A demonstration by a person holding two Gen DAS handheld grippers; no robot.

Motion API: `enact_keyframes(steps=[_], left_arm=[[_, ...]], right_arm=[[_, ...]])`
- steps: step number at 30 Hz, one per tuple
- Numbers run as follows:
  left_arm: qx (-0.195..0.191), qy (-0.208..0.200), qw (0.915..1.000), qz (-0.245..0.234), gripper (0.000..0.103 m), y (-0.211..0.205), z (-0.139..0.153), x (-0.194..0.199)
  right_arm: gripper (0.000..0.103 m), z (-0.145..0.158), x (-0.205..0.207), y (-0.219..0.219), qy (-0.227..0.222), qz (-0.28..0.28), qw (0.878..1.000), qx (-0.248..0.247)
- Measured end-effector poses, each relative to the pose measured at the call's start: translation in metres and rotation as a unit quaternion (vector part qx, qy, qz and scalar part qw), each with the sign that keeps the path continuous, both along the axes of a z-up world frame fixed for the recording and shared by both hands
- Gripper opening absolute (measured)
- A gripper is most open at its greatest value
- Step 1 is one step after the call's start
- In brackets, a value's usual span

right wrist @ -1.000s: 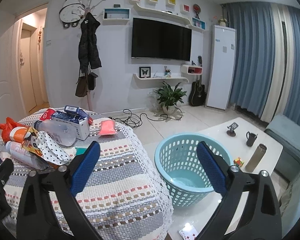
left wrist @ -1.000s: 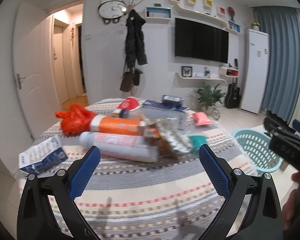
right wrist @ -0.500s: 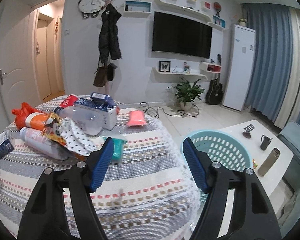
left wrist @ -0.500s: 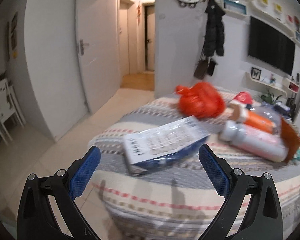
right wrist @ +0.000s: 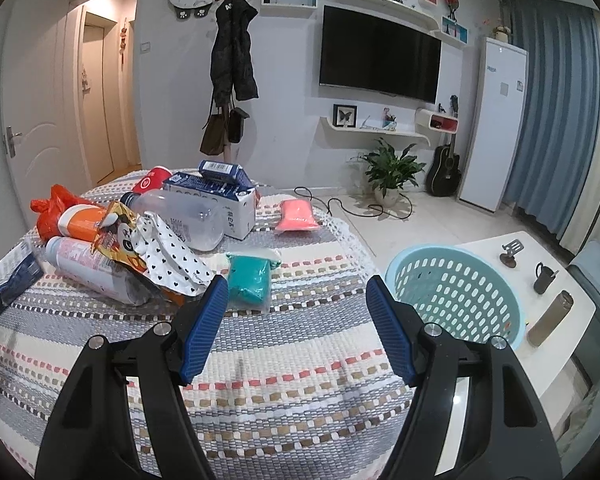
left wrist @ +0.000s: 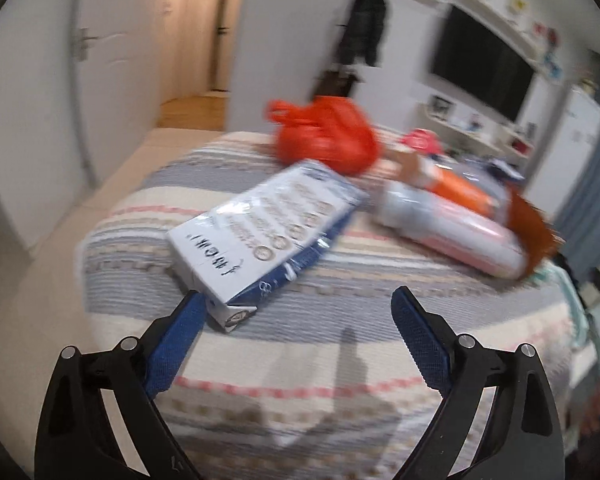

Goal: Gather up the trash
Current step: 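Grasp the printed milk carton with the left tool while the right grasps the polka-dot bag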

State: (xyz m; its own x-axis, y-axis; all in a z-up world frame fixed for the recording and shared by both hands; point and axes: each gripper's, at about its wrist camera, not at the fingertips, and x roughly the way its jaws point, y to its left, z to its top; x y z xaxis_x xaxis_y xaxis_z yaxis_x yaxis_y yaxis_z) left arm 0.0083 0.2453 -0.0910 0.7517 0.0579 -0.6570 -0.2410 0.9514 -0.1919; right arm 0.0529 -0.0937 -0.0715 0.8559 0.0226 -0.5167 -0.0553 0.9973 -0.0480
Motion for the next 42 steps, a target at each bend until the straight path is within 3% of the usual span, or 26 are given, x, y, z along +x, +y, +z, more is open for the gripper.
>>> enact_keyframes(steps=[6, 9, 13, 17, 21, 29, 33, 35, 42], left_arm=[[-0.016, -0.015, 0.995, -0.097, 0.091, -0.035, 0.009, -0.007], [0.005, -0.028, 0.9929, -0.116, 0.091, -0.045, 0.02, -0.012], [0.061, -0.036, 0.9949, -0.071, 0.094, -0.035, 0.035, 0.002], [0.118, 0.0, 0.9929, -0.01, 0.094, -0.013, 0.029, 0.03], [0.118, 0.041, 0.9921, 0.011, 0.094, 0.004, 0.013, 0.057], [0.098, 0.095, 0.9906, 0.007, 0.087, 0.006, -0.012, 0.089], [0.096, 0.1, 0.9903, 0.006, 0.074, 0.003, -0.016, 0.093], [0.092, 0.096, 0.9911, 0.006, 0.061, 0.001, -0.014, 0.093], [0.087, 0.066, 0.994, 0.004, 0.061, -0.012, -0.004, 0.08]], right_arm=[[0.067, -0.005, 0.008, 0.005, 0.009, 0.027, 1.0, 0.005], [0.067, -0.004, 0.015, 0.007, 0.014, 0.058, 0.998, 0.015], [0.067, 0.001, 0.031, 0.015, 0.026, 0.096, 0.994, 0.034], [0.067, 0.003, 0.04, 0.025, 0.023, 0.112, 0.993, 0.028], [0.067, -0.005, 0.058, 0.014, 0.056, 0.1, 0.992, 0.048], [0.067, -0.006, 0.078, 0.038, 0.094, 0.17, 0.978, 0.075], [0.067, -0.007, 0.085, 0.051, 0.1, 0.185, 0.975, 0.07], [0.067, -0.01, 0.089, 0.056, 0.11, 0.191, 0.973, 0.072], [0.067, -0.026, 0.106, 0.062, 0.141, 0.203, 0.966, 0.071]])
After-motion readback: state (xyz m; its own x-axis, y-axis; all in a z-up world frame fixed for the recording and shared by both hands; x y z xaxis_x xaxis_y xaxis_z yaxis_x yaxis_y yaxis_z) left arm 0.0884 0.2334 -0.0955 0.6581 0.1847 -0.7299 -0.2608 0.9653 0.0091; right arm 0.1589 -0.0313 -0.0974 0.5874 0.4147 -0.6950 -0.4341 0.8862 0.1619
